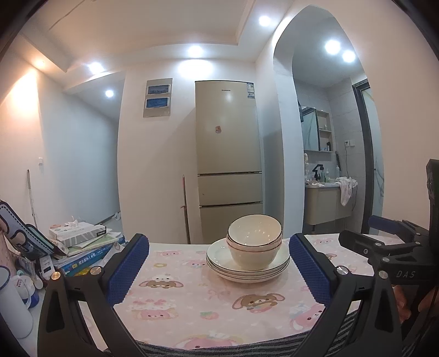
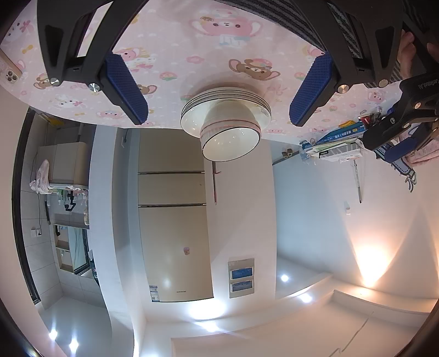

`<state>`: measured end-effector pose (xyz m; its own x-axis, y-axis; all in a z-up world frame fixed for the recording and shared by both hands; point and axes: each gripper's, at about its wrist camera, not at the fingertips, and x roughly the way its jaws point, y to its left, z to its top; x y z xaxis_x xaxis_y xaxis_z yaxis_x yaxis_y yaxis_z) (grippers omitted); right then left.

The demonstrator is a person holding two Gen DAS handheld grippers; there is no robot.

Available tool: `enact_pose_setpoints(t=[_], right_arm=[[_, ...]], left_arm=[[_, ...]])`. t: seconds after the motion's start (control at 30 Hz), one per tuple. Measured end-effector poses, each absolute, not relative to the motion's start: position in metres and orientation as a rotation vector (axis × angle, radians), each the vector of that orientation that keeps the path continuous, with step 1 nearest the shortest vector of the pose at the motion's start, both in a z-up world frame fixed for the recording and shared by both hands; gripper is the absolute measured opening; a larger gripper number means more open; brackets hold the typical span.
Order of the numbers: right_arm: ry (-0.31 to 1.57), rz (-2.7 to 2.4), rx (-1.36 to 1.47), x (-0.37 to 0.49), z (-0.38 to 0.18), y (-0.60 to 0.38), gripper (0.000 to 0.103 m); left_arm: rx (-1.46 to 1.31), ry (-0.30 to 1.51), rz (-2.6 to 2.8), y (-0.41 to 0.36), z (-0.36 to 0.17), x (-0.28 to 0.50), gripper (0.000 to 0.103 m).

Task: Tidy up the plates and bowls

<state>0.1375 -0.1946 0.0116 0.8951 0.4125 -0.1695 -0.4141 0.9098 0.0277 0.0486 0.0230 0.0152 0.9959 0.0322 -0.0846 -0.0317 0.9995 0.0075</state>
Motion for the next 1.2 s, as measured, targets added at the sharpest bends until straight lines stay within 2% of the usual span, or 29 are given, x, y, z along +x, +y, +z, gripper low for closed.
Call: enact_pose_setpoints(t=[1.2], right_arm=[[0.153,0.438,-0.032,0.132,0.015,-0.194,0.103]], left_arm=[[-0.023,0.094,0.039,0.044,0.009,0.059,0.103]])
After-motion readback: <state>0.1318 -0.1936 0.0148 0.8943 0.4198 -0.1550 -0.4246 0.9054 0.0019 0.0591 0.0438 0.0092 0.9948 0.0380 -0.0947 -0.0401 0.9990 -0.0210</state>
